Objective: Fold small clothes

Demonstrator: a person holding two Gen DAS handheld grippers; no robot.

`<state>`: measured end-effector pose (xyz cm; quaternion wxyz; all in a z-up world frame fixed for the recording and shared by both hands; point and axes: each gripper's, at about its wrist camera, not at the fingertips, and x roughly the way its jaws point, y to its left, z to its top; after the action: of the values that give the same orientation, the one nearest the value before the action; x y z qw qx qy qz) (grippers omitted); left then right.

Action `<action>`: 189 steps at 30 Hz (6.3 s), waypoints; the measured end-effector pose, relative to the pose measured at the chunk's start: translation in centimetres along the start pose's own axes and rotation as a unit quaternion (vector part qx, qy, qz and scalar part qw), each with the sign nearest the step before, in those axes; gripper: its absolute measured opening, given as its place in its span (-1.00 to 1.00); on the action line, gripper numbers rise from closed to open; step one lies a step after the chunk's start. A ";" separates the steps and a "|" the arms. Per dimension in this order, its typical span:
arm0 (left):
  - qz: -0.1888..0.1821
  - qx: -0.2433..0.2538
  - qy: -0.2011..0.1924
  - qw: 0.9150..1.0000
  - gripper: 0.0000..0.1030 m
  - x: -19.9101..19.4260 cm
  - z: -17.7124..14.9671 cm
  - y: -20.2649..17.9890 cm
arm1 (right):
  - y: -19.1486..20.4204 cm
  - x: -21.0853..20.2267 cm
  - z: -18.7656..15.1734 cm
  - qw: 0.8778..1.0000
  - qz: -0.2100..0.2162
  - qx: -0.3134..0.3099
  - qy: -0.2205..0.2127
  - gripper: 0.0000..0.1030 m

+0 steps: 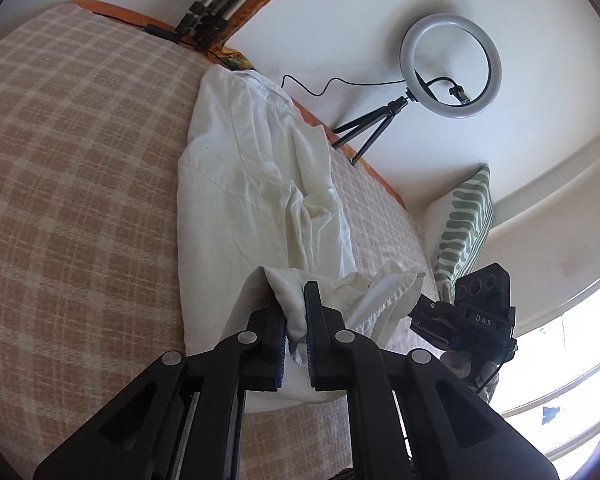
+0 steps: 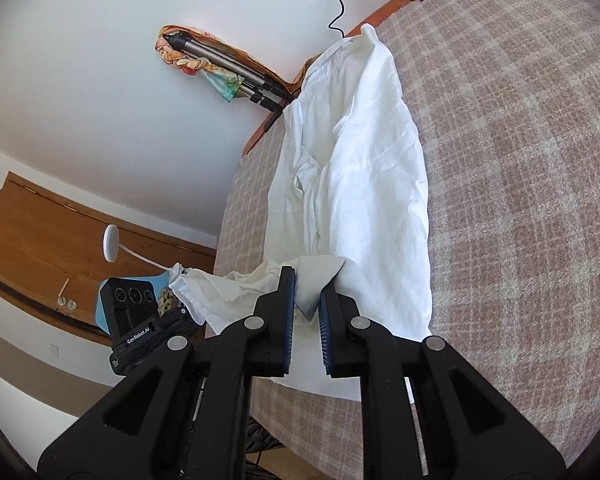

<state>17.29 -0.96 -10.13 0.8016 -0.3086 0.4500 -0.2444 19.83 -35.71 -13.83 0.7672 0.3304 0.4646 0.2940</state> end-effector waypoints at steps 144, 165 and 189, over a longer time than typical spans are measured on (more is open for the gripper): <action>0.065 0.132 0.016 0.989 -0.80 20.1 17.1 -5.2 | -2.7 8.4 21.7 0.970 -0.181 -0.161 -0.030 -0.54; 0.201 0.141 -0.012 0.969 -0.68 16.4 21.5 6.3 | -4.5 11.5 24.4 0.973 -0.195 -0.121 -0.039 -0.47; 0.107 0.140 -0.051 0.983 -0.95 14.5 23.2 4.0 | -0.1 9.8 25.0 0.977 -0.114 -0.173 -0.054 -0.93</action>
<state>44.84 -1.50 -11.89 0.8801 -0.1556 0.4006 -0.2019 46.38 -34.17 -10.20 0.8652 0.1527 0.3992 0.2622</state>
